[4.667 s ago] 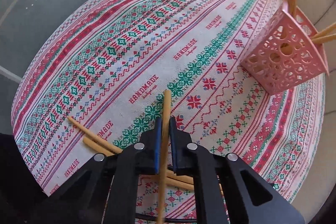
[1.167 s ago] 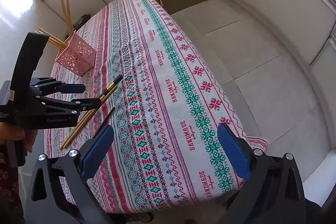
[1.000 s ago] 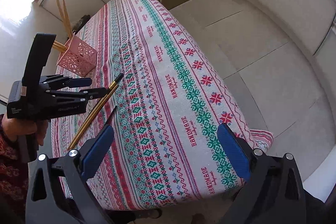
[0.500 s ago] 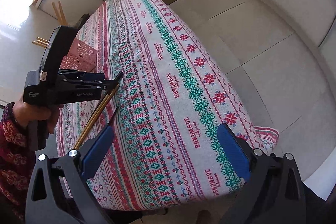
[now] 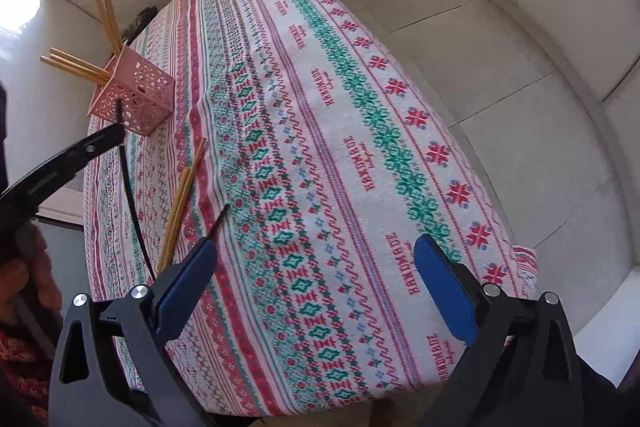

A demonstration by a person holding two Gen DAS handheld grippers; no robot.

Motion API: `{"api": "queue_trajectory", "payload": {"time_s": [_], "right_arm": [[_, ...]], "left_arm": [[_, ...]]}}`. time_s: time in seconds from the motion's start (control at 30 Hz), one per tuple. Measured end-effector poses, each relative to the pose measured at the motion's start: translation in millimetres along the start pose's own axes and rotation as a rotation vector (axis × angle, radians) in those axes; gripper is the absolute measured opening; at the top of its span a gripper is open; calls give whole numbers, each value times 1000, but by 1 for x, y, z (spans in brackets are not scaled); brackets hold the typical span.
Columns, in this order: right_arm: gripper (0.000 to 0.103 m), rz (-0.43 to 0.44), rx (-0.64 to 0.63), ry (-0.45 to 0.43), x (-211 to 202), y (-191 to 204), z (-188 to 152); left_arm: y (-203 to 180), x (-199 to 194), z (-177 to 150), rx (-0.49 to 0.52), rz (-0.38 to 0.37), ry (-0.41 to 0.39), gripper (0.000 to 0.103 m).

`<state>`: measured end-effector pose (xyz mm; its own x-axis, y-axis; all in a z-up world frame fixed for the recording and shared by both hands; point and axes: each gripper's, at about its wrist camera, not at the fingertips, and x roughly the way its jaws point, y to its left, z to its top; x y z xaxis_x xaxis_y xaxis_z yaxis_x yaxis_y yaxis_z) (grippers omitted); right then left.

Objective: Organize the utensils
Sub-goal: 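Lift the black chopstick with the left gripper and carry it over the basket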

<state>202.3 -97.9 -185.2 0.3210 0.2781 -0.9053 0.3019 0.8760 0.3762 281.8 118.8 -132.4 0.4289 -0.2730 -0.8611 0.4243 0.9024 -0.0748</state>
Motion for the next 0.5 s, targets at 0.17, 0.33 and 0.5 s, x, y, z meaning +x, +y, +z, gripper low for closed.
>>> {"api": "queue_trajectory", "payload": {"time_s": [0.17,0.33,0.5], "right_arm": [[75,-3,29,138,27,42,-1],[50,-116,64,205,54,68,-10],[51,-184,106,165,65,88,-11]], "left_arm": [[25,-87,-26,-123,19,-210,6],[40,-137,-60,-207,-7,-374,6],[44,-169,-70,-199,11,-457,6]]}}
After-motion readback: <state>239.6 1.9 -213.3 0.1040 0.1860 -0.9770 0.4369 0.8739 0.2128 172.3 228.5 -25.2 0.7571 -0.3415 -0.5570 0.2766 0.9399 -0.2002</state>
